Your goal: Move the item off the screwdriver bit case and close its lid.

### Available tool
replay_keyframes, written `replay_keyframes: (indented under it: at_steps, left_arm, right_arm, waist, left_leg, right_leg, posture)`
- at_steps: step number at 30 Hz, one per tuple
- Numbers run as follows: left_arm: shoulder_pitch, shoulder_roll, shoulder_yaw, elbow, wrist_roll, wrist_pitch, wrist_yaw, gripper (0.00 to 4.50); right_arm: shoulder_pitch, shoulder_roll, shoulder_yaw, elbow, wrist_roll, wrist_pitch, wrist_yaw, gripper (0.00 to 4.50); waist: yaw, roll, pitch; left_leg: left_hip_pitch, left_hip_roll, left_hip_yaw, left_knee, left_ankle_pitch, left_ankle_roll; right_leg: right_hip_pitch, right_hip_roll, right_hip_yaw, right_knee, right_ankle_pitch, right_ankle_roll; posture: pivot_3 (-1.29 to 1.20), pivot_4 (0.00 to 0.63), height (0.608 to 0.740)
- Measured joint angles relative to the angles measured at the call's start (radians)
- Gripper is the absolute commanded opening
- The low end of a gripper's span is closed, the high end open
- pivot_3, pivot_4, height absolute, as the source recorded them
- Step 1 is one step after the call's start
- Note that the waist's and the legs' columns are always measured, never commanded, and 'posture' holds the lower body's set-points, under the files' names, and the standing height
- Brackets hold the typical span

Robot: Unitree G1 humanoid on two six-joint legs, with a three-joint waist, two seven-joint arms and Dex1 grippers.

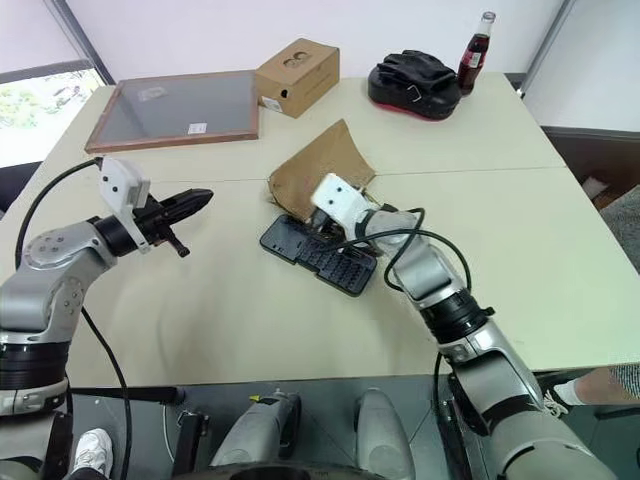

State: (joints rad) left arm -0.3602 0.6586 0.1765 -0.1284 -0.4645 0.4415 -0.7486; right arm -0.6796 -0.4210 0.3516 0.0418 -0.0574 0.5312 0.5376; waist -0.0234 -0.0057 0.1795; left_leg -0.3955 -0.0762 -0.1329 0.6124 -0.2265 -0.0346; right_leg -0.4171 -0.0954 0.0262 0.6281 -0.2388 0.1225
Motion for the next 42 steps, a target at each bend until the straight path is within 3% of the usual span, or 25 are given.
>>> replay_keyframes:
  at_steps: [25,28,35,42]
  left_arm:
    - [-0.04,-0.034,-0.038,0.031,0.055,-0.039,-0.007,0.0]
    - [-0.04,-0.034,-0.038,0.031,0.062,-0.042,-0.006,0.0]
    - [-0.038,-0.04,-0.038,0.031,0.069,-0.059,0.004,0.0]
    - [-0.036,-0.041,-0.039,0.031,0.083,-0.065,0.007,0.0]
  right_arm:
    - [0.056,0.004,-0.046,0.024,-0.128,0.123,-0.108,4.47]
    - [0.056,0.002,-0.045,0.031,-0.142,0.123,-0.108,3.65]
    - [0.056,0.0,-0.045,0.043,-0.165,0.123,-0.097,0.06]
    - [0.062,-0.02,-0.046,-0.001,-0.175,0.123,-0.078,0.06]
  waist:
    - [0.003,0.0,0.0]
    - [0.005,0.0,0.0]
    - [0.004,0.0,0.0]
    - [0.005,0.0,0.0]
  left_leg:
    - [-0.001,0.0,0.0,0.001,0.0,-0.001]
    - [-0.001,0.0,0.0,0.001,0.0,-0.001]
    - [-0.001,0.0,0.001,0.001,0.0,-0.001]
    - [-0.001,0.0,0.001,0.001,0.0,-0.001]
  right_leg:
    - [0.0,0.0,0.0,0.0,0.0,0.0]
    - [0.0,0.0,0.0,0.0,0.0,0.0]
    - [0.0,0.0,0.0,0.001,0.0,0.0]
    - [0.0,0.0,0.0,0.0,0.0,0.0]
  posture:
    - [0.0,0.15,0.74]
    - [0.0,0.15,0.74]
    - [0.0,0.15,0.74]
    - [0.0,0.15,0.74]
